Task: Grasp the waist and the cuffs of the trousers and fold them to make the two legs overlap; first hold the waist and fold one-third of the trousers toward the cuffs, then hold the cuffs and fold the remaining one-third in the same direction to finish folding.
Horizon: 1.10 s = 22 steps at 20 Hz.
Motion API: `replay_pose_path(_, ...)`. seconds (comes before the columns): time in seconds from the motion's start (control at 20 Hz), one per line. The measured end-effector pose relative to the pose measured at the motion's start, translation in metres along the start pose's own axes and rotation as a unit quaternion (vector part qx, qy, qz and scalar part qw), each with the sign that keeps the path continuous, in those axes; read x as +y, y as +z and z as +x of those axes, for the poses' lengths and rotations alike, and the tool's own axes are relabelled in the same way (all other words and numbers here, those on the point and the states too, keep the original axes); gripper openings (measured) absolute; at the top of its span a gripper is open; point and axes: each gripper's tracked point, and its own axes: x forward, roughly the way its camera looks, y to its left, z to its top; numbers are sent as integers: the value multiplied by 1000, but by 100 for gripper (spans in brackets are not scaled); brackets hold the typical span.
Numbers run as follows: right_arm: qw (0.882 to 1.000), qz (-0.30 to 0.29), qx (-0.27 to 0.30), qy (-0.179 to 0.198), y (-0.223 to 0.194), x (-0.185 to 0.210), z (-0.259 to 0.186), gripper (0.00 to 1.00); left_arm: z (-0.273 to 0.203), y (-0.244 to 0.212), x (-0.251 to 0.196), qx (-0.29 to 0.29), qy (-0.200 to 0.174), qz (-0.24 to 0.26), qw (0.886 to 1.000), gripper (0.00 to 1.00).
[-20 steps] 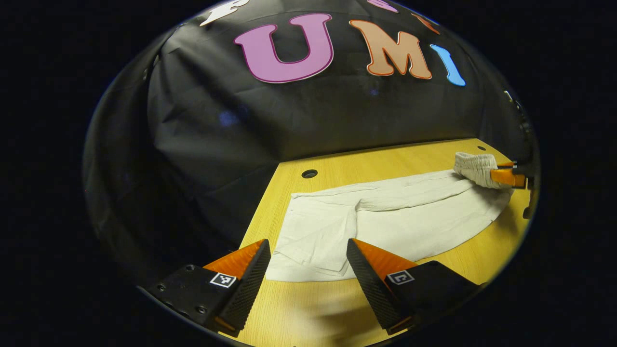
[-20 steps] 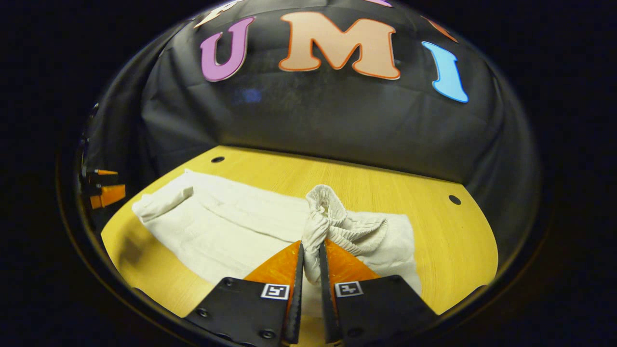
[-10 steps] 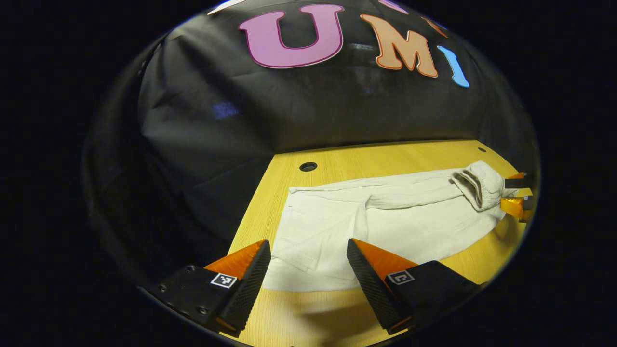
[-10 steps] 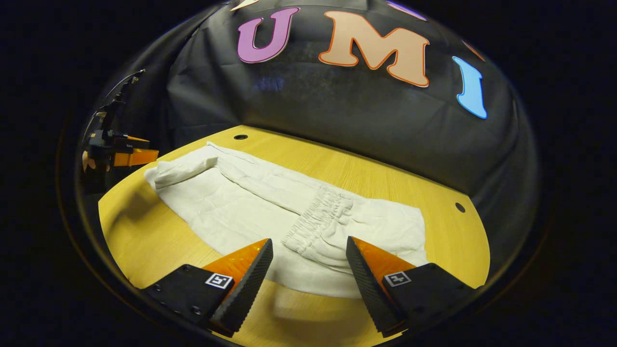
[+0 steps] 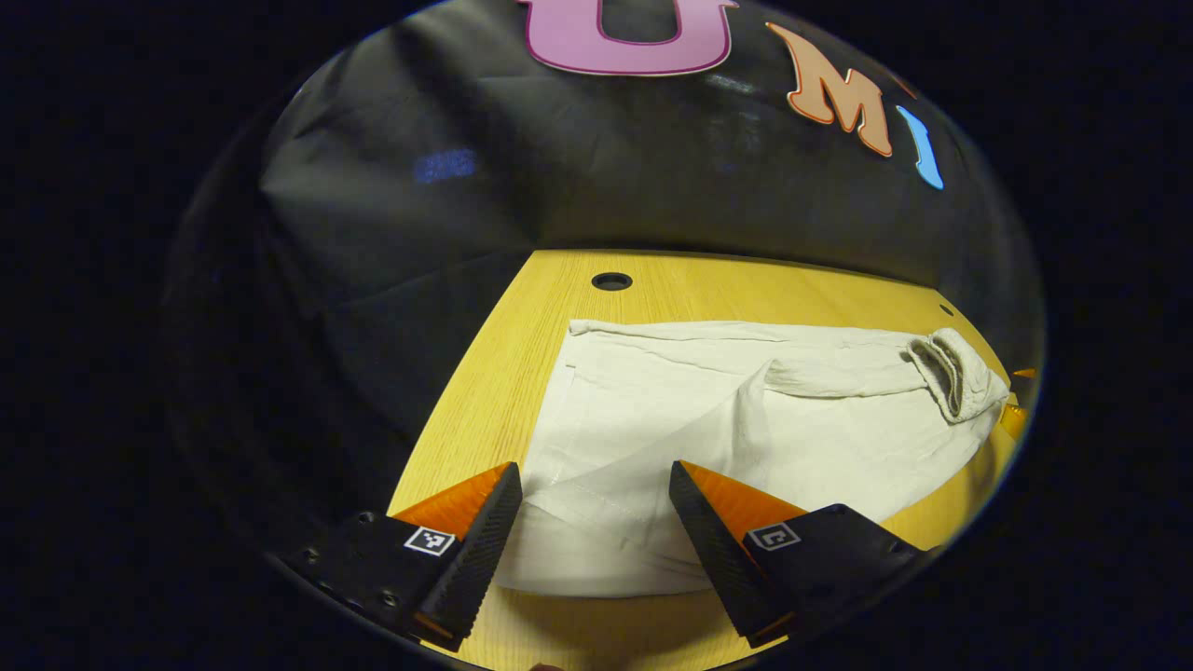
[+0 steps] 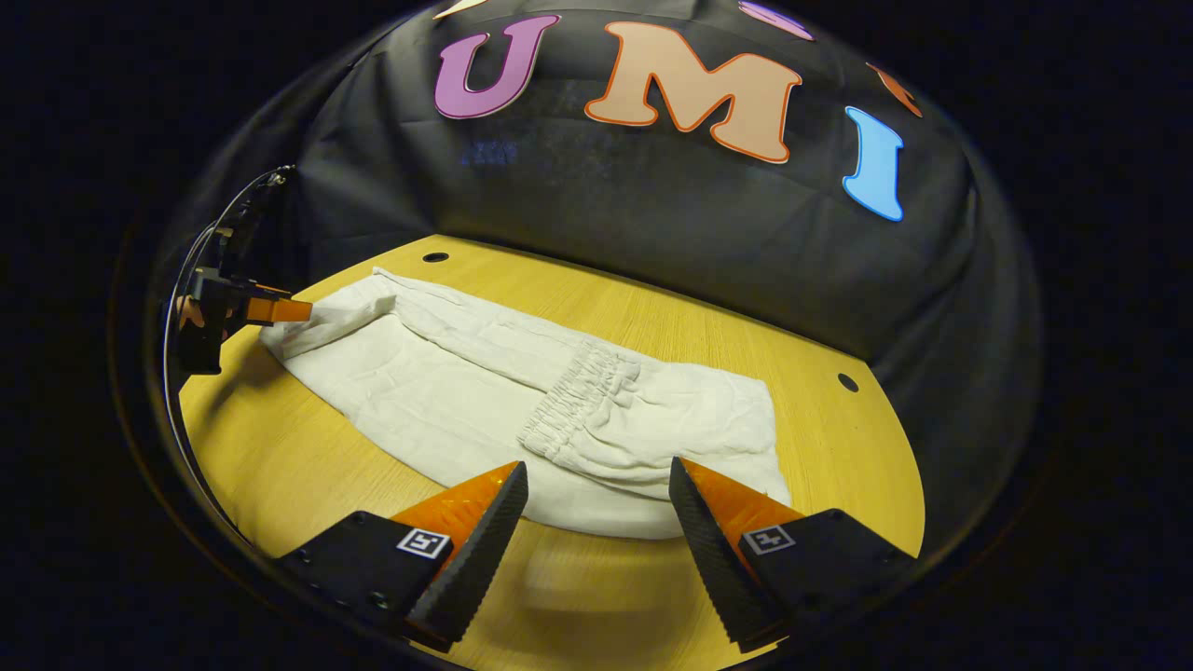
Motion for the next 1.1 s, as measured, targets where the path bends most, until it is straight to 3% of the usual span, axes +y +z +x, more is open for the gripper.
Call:
replay_pose_path(0.45, 1000, -4, 3, -8, -4, 8, -5, 98, 15, -10, -3, 20, -3, 2, 1000, 99)
replay_pose_path(0.55, 1000, -6, 4, -7, -5, 11, -5, 99, 14, -12, -11, 22, -13, 3, 1000, 95)
replay_pose_path(0.65, 1000, -8, 4, -6, -7, 13, -6, 98, 17, -9, -20, 20, -22, 1, 1000, 59)
replay_pose_path(0.7, 1000, -9, 5, -5, -8, 14, -8, 98, 18, -8, -24, 18, -27, -3, 999, 50)
replay_pose_path(0.75, 1000, -11, 6, -5, -10, 15, -9, 99, 17, -8, -26, 16, -27, -9, 999, 27)
replay_pose_path(0.95, 1000, -16, -5, -6, -7, 14, -17, 98, 17, -3, -27, 7, -27, -16, 999, 1)
replay_pose_path(1.1, 1000, -17, -14, -1, -3, 10, -20, 99, 14, -3, -28, 22, -17, -12, 1000, 0)
